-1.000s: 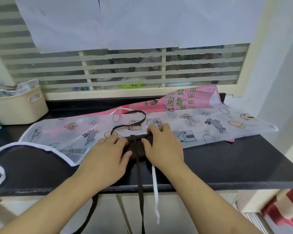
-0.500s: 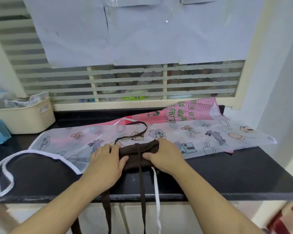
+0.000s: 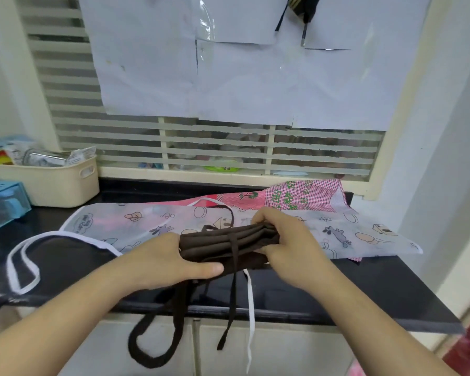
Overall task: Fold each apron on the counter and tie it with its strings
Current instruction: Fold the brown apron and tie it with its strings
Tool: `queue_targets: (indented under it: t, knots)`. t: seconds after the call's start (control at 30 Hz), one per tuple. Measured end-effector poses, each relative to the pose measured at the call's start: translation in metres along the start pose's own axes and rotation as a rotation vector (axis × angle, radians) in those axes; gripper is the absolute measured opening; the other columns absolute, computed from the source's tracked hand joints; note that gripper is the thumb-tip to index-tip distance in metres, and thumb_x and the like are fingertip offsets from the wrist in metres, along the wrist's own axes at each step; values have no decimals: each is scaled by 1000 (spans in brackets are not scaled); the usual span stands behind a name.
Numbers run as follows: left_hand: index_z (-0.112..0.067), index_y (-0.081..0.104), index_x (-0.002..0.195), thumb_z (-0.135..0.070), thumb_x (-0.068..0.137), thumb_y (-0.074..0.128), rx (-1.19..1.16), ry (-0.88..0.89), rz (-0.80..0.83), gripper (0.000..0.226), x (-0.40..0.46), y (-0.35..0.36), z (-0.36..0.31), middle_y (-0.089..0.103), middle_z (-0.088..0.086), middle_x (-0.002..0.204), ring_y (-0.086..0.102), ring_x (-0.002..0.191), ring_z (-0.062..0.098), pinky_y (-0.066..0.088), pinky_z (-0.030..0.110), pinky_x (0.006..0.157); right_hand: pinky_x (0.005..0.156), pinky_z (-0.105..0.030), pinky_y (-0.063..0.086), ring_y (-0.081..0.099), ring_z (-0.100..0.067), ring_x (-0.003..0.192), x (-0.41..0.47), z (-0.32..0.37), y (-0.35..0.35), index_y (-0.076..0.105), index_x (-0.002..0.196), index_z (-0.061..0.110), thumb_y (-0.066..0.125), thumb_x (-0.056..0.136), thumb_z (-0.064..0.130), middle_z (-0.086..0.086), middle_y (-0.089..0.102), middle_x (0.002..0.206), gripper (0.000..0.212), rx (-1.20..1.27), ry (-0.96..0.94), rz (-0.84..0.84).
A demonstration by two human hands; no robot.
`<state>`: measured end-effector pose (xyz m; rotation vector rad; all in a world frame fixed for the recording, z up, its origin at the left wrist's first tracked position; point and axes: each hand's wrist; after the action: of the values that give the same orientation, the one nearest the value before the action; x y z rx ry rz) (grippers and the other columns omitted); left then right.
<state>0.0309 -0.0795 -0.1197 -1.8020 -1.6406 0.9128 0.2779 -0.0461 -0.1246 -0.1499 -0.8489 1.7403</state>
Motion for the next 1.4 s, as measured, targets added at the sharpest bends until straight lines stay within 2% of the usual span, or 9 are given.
queue_targets:
  t: [0.17,0.33,0.53,0.73,0.93,1.0,1.13,1.27,1.4]
  knots:
    - [-34,76,109,-48,67,96,-207,101,213,49,-36,-11,-8,80,-9,105,75,102,11,53,36,104,65,-29,48,53,-9,70,-43,26,-22,65,88,21,71,86,-12,2,62,78,34,100,-50,-8]
    - [-27,73,101,-21,82,89,-220,274,-32,25,-67,4,-24,79,-15,92,73,86,1,55,13,74,66,-18,48,56,-3,69,-69,45,-35,61,89,26,82,83,0,11,64,78,34,-83,13,47]
    - [-31,64,89,-29,83,85,-67,400,-184,23,-108,12,-30,72,-13,87,67,83,6,58,33,76,68,-42,56,62,-16,78,-104,87,-38,57,93,30,71,83,41,8,66,81,21,-656,-37,209]
    - [-40,56,94,-73,73,75,272,439,-62,43,-178,6,-53,64,-22,91,62,84,-1,51,25,72,65,-36,45,49,-30,78,-136,127,-33,47,82,22,51,85,19,3,49,70,6,-858,-154,165]
    - [-40,47,92,-57,87,69,528,468,-294,28,-215,1,-63,60,-18,93,57,87,7,48,29,73,64,-41,50,59,-26,77,-159,156,-32,51,73,26,57,86,23,0,63,74,15,-685,-85,153]
    - [-43,51,84,-50,89,72,417,467,-235,23,-217,-3,-59,62,-19,87,59,83,5,48,25,70,70,-42,55,63,-18,80,-165,164,-43,61,88,34,64,86,33,4,68,84,4,-564,-31,262]
    - [-38,58,82,-42,89,77,264,549,-123,21,-225,-5,-53,64,-20,84,60,78,4,49,24,67,103,-34,50,66,-11,119,-173,177,-69,71,127,31,61,92,26,12,70,128,37,93,10,387]
    - [-33,66,90,-35,90,78,138,649,21,12,-226,-3,-57,71,-11,89,68,83,11,60,42,79,117,-41,42,56,-12,136,-170,171,-63,57,147,26,50,106,1,10,63,144,49,73,-54,493]
    - [-36,68,92,-40,91,77,161,708,85,10,-230,-7,-65,71,-11,86,66,78,11,59,35,78,91,-43,51,68,-22,90,-170,161,-62,74,108,20,60,105,20,-7,75,99,15,-65,-69,461]
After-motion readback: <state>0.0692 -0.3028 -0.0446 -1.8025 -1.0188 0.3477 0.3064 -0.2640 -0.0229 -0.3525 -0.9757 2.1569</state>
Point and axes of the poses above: each hand's wrist, its own x-axis towards the middle knuckle, its own y-axis out of the palm, z = x × y
